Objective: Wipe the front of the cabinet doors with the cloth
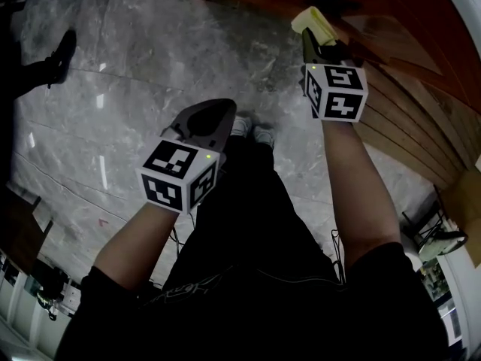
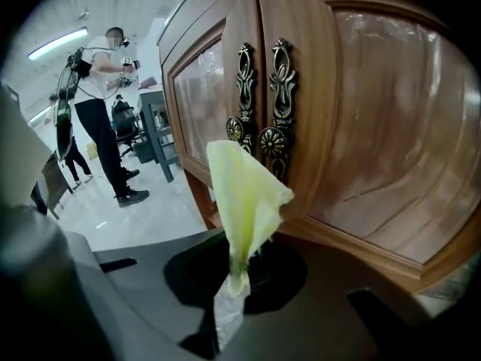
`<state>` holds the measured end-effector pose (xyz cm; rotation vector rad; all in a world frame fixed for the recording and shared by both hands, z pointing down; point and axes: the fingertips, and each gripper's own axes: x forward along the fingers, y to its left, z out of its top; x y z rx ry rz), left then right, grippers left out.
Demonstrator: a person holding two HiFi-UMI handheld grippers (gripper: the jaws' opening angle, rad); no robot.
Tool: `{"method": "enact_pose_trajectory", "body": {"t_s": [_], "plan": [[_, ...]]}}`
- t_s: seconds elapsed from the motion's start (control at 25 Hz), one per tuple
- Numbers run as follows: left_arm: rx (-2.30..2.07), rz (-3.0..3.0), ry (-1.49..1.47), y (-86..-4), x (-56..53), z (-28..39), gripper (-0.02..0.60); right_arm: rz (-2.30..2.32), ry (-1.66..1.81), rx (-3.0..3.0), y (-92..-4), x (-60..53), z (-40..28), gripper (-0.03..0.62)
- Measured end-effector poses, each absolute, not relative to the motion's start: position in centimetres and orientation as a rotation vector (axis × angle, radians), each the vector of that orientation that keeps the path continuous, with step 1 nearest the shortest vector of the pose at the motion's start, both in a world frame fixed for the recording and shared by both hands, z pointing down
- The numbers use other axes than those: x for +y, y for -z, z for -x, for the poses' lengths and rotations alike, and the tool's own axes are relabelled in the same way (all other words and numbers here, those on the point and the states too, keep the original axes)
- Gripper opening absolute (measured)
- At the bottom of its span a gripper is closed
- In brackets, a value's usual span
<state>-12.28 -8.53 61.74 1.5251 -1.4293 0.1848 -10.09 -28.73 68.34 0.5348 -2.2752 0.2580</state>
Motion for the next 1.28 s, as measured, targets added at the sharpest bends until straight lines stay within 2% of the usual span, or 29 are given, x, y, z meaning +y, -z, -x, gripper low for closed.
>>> {"method": "enact_pose_trajectory", "body": {"t_s": [0.64, 1.28], "plan": [[-1.413, -1.522, -0.176, -61.6, -10.3, 11.3, 0.006, -0.612, -0.293, -2.265, -69.0, -31.4, 8.5, 0.041], [-1.28, -1.667, -0.283, -60.8, -14.8, 4.0, 0.006, -0.804, -0.364, -2.217, -68.3, -36.0, -1.2, 0.041]]}}
